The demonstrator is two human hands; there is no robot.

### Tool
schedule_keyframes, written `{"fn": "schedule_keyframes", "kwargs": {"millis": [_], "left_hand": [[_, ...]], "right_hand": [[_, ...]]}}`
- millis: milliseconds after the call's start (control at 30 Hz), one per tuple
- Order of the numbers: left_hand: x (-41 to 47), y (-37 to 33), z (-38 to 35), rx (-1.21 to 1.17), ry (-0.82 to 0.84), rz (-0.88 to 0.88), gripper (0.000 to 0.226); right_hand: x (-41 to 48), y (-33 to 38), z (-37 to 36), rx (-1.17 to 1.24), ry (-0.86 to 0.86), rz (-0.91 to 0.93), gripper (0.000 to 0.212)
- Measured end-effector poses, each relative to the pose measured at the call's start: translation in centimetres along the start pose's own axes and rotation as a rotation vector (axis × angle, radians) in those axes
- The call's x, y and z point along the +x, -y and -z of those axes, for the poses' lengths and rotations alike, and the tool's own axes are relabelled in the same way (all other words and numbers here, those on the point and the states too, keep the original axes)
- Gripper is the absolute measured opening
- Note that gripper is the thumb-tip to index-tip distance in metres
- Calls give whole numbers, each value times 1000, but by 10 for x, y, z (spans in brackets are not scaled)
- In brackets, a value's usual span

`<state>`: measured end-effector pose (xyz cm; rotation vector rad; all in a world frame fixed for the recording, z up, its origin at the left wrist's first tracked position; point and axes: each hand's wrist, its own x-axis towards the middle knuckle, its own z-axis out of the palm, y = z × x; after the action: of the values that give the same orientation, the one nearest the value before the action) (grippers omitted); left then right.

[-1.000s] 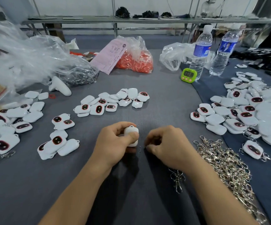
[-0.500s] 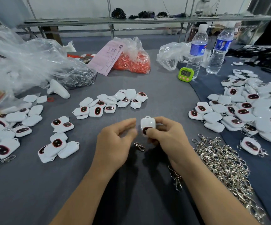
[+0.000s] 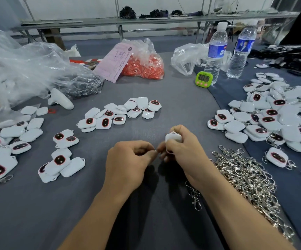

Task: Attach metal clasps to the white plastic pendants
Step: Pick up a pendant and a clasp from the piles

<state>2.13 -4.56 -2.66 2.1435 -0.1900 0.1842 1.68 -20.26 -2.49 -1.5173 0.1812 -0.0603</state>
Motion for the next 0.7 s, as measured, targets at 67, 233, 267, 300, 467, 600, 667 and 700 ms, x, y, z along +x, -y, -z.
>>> {"fn": "schedule_keyframes", "kwargs": {"millis": [67,233,267,300,467,600,667,700], "left_hand": [[4,1,-2,-119,13,22,15],[12,2,-6,-387,89,102,34],[12,1,-7,-416,102,108,36],[12,1,-7,-427,109,110,37],[15,5,-5,-277,44,137,27],[11,2,-6,-88,-87,83,20],[8,1,-7,20,-126,32,14],[7,0,-7,82,-135,-1,11]], "right_hand": [[1,-3,0,-112,45,22,22],[5,-5,1,-230,16,65,17],[6,-6,2,-255,-6,80,16],[7,-6,3,-275,-20,94,16],[8,-6,9,-339,-40,134,15],[10,-9,10,-352,-51,138,14],[9,-9,10,-360,-52,141,16],[9,-9,10,-378,-55,149,17]]}}
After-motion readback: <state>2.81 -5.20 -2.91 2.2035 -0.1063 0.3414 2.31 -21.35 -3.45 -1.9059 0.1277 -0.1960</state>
